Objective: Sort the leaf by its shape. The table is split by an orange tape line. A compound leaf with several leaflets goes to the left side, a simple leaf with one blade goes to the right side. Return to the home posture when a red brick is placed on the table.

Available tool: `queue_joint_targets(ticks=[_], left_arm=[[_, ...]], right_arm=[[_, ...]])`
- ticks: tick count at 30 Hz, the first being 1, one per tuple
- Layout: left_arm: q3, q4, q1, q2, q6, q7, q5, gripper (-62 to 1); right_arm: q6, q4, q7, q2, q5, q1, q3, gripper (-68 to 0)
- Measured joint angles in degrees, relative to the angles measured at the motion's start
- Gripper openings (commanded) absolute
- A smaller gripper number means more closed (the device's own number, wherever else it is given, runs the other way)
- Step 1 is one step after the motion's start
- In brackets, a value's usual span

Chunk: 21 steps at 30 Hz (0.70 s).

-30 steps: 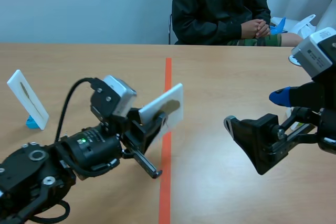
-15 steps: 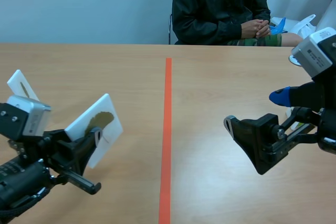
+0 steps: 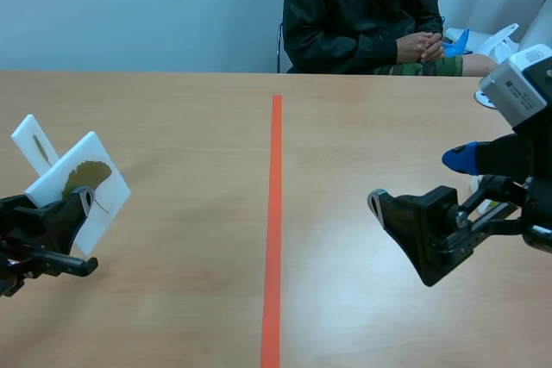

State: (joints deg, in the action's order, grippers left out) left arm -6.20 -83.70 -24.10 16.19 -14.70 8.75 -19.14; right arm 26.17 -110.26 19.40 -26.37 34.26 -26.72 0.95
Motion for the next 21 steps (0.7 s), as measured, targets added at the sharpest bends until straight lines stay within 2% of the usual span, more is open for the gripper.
queue_joint_targets(ticks=[4, 6, 21], left_arm=[[0.0, 1.7, 0.0, 0.0, 4.4, 0.0, 0.0, -57.3], [0.0, 3.2, 0.2, 0.0, 5.3, 0.1, 0.0, -57.3], [0.0, 17.6, 9.1, 0.0, 5.9, 2.0, 0.0, -57.3]], right_arm=[[0.0, 0.0, 0.0, 0.0, 0.0, 0.0, 0.0, 0.4], [0.0, 0.0, 0.0, 0.0, 0.0, 0.0, 0.0, 0.4], [0.0, 0.0, -0.2, 0.0, 0.0, 0.0, 0.0, 0.4]])
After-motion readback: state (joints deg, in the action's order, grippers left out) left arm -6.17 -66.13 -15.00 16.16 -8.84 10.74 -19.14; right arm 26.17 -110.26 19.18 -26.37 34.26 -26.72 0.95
